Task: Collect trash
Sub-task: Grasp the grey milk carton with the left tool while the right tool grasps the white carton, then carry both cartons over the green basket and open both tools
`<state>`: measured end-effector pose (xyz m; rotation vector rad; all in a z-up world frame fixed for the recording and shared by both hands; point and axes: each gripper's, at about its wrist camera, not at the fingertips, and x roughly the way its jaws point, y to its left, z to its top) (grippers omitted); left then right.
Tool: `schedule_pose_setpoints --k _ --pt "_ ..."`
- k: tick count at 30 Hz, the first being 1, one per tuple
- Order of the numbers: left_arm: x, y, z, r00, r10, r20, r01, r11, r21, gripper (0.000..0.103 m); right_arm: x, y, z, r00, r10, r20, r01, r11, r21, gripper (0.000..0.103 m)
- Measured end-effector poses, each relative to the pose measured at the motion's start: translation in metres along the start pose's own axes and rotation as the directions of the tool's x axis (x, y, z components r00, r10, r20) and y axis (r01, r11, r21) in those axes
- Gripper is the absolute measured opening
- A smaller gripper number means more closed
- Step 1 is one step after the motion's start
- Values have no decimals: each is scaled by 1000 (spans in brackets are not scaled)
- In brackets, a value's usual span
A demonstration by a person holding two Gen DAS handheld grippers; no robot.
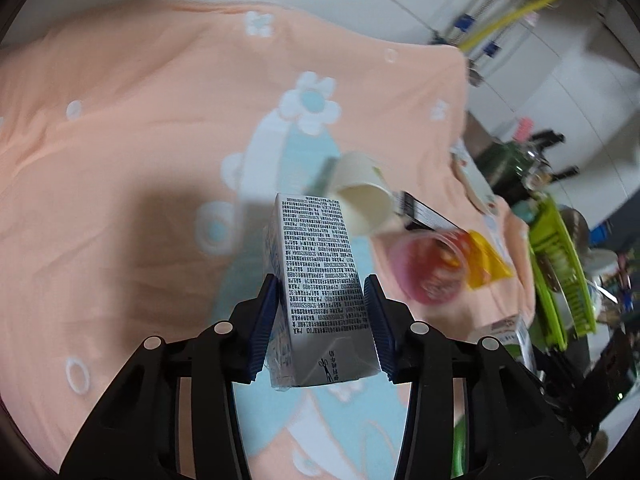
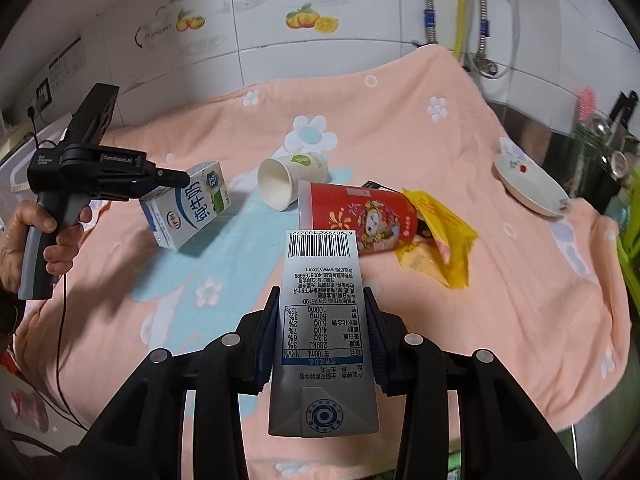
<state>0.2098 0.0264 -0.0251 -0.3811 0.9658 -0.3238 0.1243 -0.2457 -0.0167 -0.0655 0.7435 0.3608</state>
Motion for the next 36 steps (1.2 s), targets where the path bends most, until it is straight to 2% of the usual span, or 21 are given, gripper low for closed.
schedule_pose_setpoints --k 6,11,17,20,28,33,36 --pt "-12 -42 -22 996 -86 -9 86 992 93 43 -32 -3 -25 996 -79 38 78 997 28 38" --pt "-15 -88 -48 986 -163 -46 169 970 175 43 -58 -13 -54 988 -152 36 150 986 69 38" --pt "-8 -144 -82 963 -244 -111 265 931 253 43 -91 -31 -98 970 -242 18 237 962 139 38" --pt "2 -171 -103 946 -280 -160 316 907 278 43 -103 -42 -125 956 -292 -14 289 941 175 38" --pt "24 -227 -148 910 -319 -266 397 856 331 43 -131 -82 -184 915 -393 -94 403 872 278 38" --pt "41 -252 -172 896 -314 -315 417 838 353 43 -137 -100 -208 898 -423 -124 439 835 332 38" --pt "52 -262 -184 889 -302 -343 423 827 369 43 -139 -107 -215 887 -442 -133 459 817 348 45"
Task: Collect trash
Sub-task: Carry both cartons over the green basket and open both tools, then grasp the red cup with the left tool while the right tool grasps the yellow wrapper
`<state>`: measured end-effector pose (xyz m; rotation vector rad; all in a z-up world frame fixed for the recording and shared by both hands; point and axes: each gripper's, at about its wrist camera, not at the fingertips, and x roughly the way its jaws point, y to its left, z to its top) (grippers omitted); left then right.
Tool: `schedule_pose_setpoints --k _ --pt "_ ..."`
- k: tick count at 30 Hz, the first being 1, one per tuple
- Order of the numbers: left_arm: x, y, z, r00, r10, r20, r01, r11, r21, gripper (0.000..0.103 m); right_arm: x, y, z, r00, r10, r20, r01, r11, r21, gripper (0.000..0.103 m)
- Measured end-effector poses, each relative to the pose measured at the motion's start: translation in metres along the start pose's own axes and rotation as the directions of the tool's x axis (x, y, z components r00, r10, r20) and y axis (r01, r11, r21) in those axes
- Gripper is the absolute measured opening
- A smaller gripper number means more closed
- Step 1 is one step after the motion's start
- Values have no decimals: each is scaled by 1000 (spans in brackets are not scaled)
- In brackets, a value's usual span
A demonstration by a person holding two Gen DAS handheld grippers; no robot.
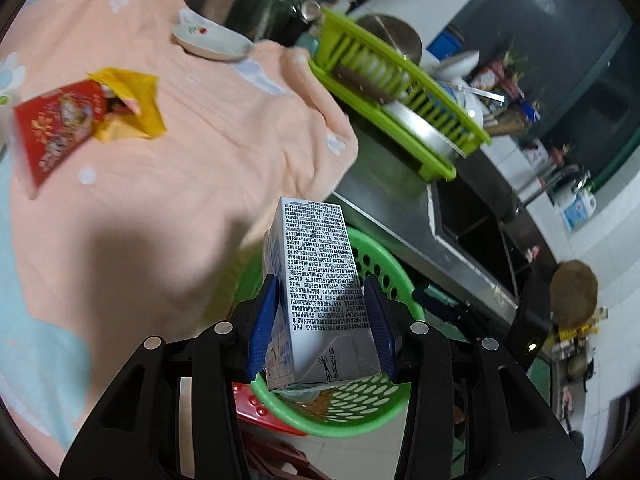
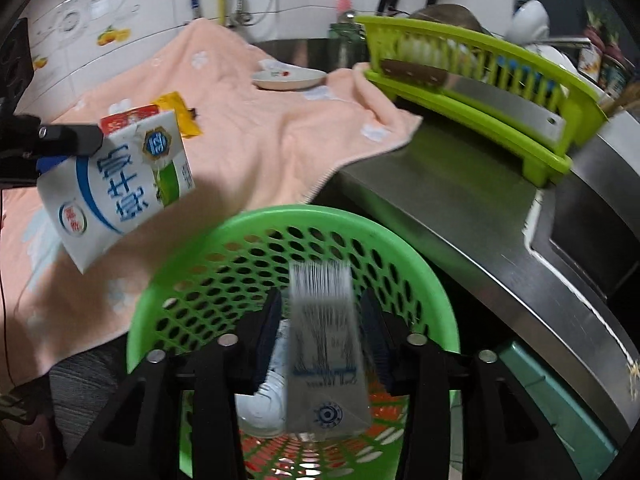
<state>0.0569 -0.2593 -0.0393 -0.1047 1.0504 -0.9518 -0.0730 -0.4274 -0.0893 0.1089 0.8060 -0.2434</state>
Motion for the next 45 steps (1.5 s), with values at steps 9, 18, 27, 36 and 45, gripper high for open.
schedule_pose_setpoints --k 9,18,27,36,45 --pt "34 -15 -10 998 -16 -52 18 999 37 45 -5 -12 -6 1000 -7 13 6 1000 29 52" --pt "34 -17 -13 998 -28 -54 32 997 71 55 -11 -7 -2 1000 7 30 -8 1000 27 56" --pt "-1 10 1 999 48 21 -49 996 71 55 -9 11 14 998 51 38 -51 999 -10 60" --pt "-52 61 28 973 178 147 -179 984 -12 55 -1 45 45 993 108 54 -103 991 -91 60" --pt "-80 121 52 934 286 213 -255 953 -163 55 14 81 87 981 182 71 -169 973 -157 60"
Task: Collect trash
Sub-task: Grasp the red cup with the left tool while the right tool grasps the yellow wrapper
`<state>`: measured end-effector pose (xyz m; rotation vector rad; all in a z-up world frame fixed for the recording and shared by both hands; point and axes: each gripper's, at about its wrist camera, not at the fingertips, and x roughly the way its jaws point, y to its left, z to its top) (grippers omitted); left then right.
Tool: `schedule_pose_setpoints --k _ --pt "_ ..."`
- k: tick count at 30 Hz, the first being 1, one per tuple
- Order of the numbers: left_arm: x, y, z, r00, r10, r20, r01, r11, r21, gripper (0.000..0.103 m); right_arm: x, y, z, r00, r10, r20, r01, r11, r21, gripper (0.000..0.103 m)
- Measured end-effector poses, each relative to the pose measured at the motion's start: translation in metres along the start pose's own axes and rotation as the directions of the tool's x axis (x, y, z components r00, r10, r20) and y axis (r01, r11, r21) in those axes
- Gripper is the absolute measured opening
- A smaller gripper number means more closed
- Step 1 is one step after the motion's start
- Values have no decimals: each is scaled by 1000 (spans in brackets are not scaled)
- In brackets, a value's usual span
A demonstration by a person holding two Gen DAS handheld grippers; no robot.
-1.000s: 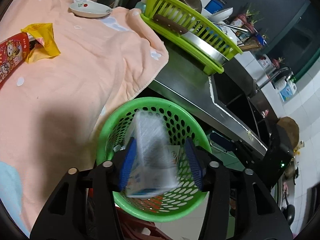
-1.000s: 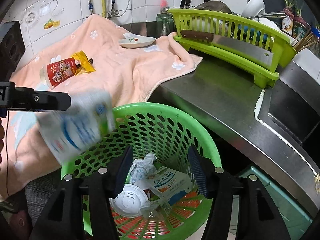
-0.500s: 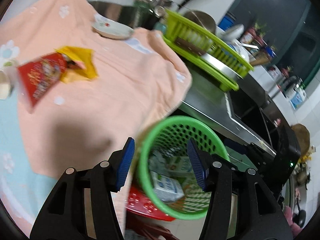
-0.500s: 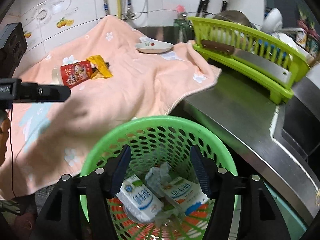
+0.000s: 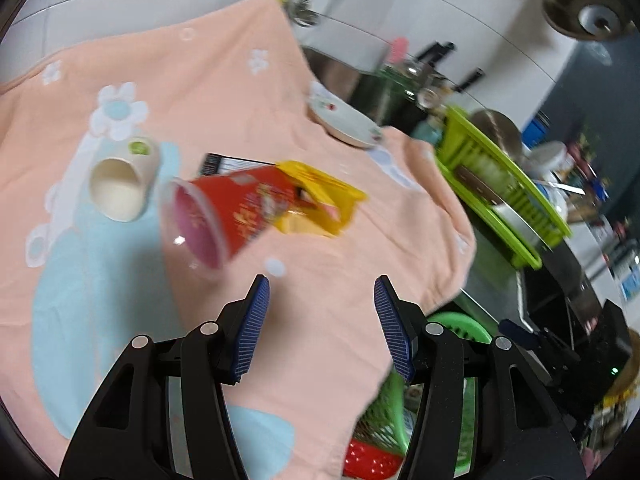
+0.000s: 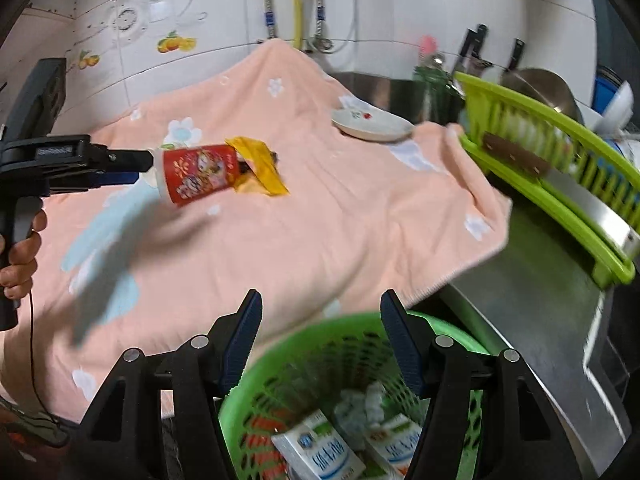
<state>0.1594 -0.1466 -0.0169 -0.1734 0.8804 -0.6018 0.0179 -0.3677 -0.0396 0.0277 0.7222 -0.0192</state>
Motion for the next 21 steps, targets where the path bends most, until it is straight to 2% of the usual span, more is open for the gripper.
schedule_pose_setpoints --k 7,21 --pt "17 26 12 1000 11 -6 -11 999 -52 55 23 18 31 999 40 16 -39 998 -50 60" --pt "49 48 22 999 -31 -32 26 992 -121 55 74 42 69 998 68 8 -67 992 -107 60"
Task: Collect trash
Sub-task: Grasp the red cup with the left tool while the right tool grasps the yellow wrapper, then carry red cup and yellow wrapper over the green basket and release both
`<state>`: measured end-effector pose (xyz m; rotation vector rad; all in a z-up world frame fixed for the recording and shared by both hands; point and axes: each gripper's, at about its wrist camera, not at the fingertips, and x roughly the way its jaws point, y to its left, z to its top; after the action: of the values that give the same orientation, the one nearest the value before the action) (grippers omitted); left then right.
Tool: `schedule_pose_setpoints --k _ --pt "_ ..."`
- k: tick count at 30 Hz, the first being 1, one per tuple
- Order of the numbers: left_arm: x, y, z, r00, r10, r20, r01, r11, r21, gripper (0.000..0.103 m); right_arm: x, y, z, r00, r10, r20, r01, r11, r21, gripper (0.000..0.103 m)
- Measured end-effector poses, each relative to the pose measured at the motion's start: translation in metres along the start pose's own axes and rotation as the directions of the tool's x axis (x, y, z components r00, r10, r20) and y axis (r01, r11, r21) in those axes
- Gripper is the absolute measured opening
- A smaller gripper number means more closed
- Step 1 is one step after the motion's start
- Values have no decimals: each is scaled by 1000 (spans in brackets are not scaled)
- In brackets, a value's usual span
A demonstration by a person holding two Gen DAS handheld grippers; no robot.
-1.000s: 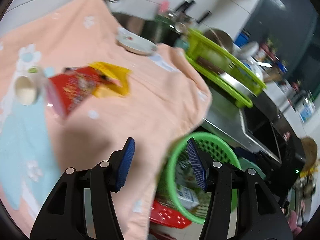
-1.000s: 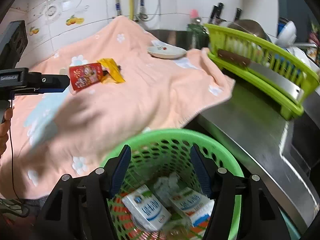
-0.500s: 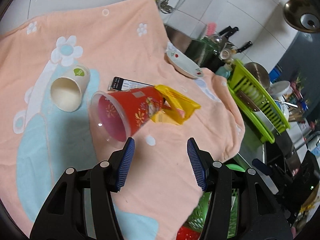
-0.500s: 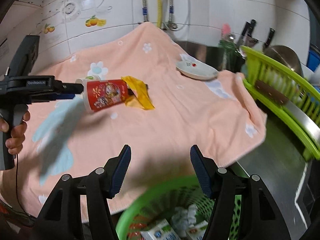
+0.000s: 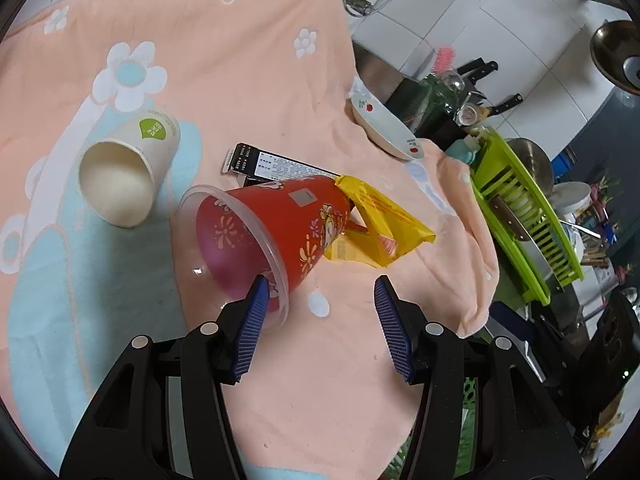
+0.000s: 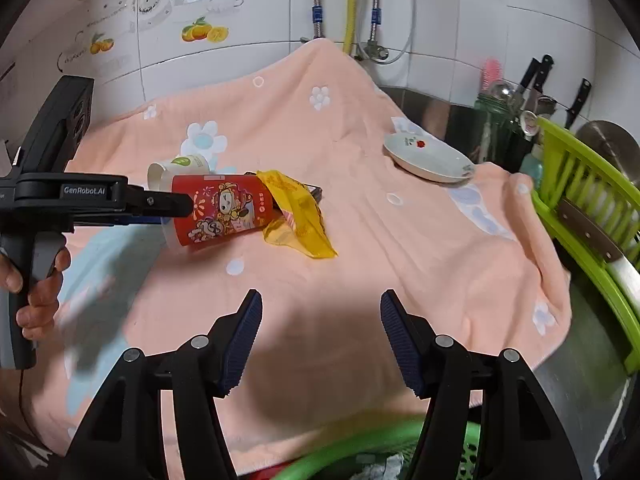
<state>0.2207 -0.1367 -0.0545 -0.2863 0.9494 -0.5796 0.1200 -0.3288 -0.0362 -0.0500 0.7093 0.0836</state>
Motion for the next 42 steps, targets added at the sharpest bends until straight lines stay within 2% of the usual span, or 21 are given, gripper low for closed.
schedule_pose_setpoints --k 3,5,8,10,13,24,27,30,31,36,42 --pt "4 2 1 1000 -17 -4 17 1000 -3 53 12 5 9 1000 5 -3 -5 1000 -17 60" --pt "7 3 1 1000 -23 -3 23 1000 -2 47 19 8 13 1000 5 -5 -5 1000 -27 60" --pt "12 7 2 999 -44 -10 44 999 -10 32 27 10 19 1000 10 -6 -10 999 -33 60" --pt "15 9 2 999 -47 -16 47 999 -15 18 32 11 22 1000 13 -4 -13 999 -36 60" --pt "14 12 1 999 -32 -11 32 999 -9 7 41 12 26 1000 14 -4 -14 999 -37 60" --pt "-13 21 5 999 -29 36 29 1000 -7 4 79 15 40 1000 6 -7 -7 999 -45 55" --pt "-19 23 7 998 -34 43 35 999 -7 4 90 15 44 1000 7 -17 -8 999 -41 49" --pt "-22 24 6 998 -42 45 42 999 -8 4 99 17 45 1000 2 -28 -4 999 -51 33" --pt "-23 24 6 998 -45 46 46 999 -7 4 100 17 44 1000 3 -30 -4 999 -48 32" --pt "-30 25 3 997 -59 50 60 998 -9 4 89 15 42 1000 4 -10 -4 1000 -24 28" --pt "-40 22 -4 995 -81 51 81 997 -12 4 54 11 34 1000 10 29 -10 1000 7 22"
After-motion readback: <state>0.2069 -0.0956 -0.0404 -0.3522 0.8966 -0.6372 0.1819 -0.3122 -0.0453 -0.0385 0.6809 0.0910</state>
